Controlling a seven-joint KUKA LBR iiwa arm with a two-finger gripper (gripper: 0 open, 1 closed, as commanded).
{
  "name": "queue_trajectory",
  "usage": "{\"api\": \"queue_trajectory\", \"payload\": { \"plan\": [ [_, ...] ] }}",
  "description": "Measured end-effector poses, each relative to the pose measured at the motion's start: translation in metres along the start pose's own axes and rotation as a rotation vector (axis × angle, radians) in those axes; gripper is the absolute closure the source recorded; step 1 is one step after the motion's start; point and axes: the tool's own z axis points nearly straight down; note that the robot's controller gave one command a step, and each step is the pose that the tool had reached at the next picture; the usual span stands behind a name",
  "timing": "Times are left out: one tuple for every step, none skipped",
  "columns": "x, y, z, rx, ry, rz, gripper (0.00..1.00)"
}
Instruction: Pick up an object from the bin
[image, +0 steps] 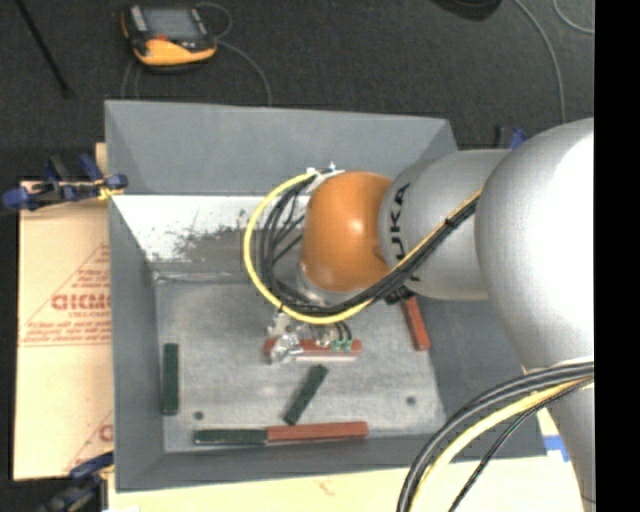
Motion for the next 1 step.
{"api": "queue_trajectory", "payload": {
  "plan": [
    [0.0034,-0.0252,-0.147,0.004,-0.01,-0.014,1.0]
  ]
}}
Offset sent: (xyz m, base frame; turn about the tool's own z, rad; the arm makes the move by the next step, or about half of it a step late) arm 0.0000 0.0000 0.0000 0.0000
